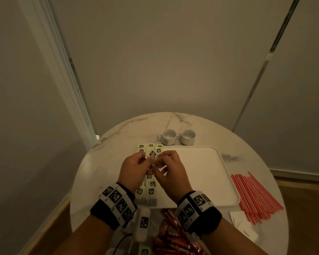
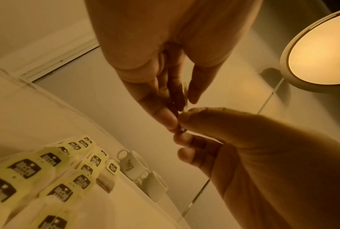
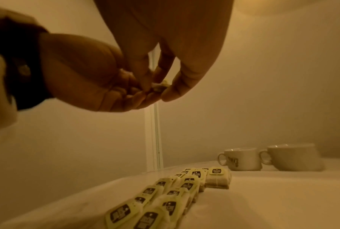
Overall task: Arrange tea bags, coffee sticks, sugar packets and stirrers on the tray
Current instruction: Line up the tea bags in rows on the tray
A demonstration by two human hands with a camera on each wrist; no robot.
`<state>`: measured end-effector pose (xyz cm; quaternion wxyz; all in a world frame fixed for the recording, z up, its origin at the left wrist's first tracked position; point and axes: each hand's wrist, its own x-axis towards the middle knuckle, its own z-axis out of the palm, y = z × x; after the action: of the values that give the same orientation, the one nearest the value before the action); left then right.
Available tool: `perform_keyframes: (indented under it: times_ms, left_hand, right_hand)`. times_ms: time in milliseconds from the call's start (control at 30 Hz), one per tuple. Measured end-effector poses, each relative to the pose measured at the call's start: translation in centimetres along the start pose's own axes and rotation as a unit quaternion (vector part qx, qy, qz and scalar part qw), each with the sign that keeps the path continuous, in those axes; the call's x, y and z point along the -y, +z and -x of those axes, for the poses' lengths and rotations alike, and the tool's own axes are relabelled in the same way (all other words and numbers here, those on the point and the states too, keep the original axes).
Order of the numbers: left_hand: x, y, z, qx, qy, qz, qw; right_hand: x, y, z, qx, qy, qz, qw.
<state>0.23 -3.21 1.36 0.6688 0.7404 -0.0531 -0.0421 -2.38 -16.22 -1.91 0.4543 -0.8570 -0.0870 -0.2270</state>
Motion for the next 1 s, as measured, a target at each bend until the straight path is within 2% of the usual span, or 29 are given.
perform_keyframes:
  times_ms: [67,100,200,267,333,533,667,833,900,1000]
  left_hand:
    - [0.3,-0.3,-0.5,-0.01,0.009,-0.02,1.0]
    - [0.3,-0.5,-0.7,-0.012,0.015,-0.031,0.999]
    - [0.4,-0.8,-1.3,0.0,0.041,-0.077,0.996]
    - [0.3,-0.9,-1.7,0.024,0.053,-0.088,0.994]
    - [0.2,-0.9,-2.3,0.029,0.059,-0.089,0.994]
    - [0.8,-0.8,-4.2,-0.032,0.106,-0.13,0.985]
    - [1.2,-0.7,-4.8,0.003,0.122,-0.165,0.979]
    - [2.5,-1.2,-6.1,-0.023,0.147,-0.218,0.965]
    - [3.0,-1.0,-6.2,-0.007,0.132,-0.205,0.97]
    - [3.3,-0.9,-6.2,-0.002,0.087,-0.175,0.981]
  right_hand:
    - [-0.3,-0.2,-0.3,-0.007,0.038,-0.03,0.999]
    - [-0.4,-0.4,-0.5,-0.013,0.08,-0.057,0.995]
    - [-1.0,-0.9,-1.4,0.004,0.195,-0.183,0.963]
    - [-1.4,-1.1,-1.9,0.027,0.219,-0.251,0.943]
    - [-1.7,-1.1,-2.3,0.037,0.219,-0.279,0.934]
    - [-2.6,-0.8,-3.0,0.063,0.201,-0.279,0.937]
    - [-3.3,-0.5,-3.0,0.053,0.199,-0.222,0.953]
    - [-4.3,-0.3,-3.4,0.068,0.199,-0.196,0.958]
    - [-4.9,0.0,-3.7,0.056,0.217,-0.179,0.958]
    - [-6.7,0.8,-4.1,0.025,0.299,-0.147,0.942]
